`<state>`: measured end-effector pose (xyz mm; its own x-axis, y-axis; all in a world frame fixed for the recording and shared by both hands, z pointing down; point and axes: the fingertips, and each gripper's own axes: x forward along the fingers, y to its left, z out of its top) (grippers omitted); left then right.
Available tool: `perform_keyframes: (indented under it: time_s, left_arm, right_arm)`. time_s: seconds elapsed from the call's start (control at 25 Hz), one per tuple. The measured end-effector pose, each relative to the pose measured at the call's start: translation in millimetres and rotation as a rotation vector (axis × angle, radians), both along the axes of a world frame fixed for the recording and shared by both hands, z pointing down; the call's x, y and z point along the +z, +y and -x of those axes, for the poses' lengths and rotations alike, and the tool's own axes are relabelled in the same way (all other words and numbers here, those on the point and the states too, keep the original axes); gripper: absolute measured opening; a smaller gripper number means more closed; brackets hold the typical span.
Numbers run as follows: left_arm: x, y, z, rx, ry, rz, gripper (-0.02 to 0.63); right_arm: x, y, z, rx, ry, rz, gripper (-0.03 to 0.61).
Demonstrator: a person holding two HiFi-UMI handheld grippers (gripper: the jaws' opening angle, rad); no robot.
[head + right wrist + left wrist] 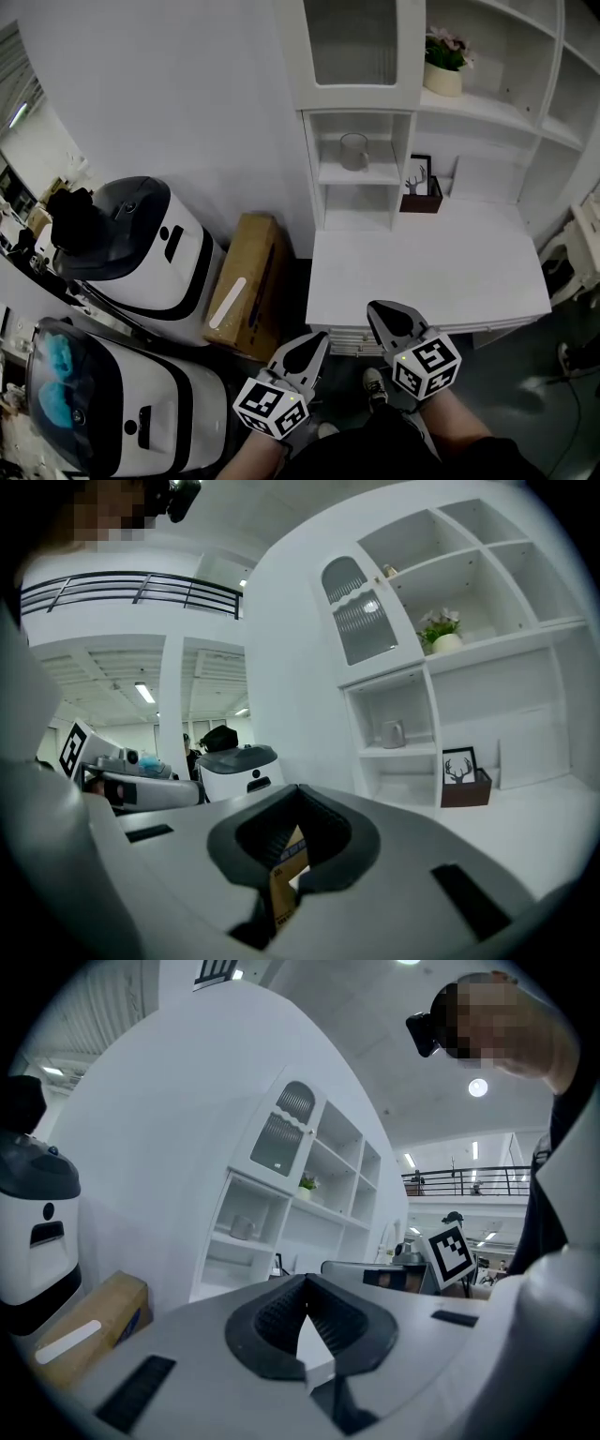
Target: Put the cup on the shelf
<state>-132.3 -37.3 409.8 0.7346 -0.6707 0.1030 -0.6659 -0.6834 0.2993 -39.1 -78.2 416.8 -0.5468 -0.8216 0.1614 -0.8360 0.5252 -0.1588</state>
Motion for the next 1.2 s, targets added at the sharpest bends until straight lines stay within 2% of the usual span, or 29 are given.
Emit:
perform_keyframes:
  time_s: [0.64,1.2]
  left_arm:
    - [4,69,2,0.108,0.003,-0.003,0.005]
    - [7,79,23,0.115,0.005,0.003,0.005]
  right_arm:
    - [3,86,6,0.086,-0.01,-0.005,0.004]
    - [2,100,28,0.083,-0.002,-0.007,0.003]
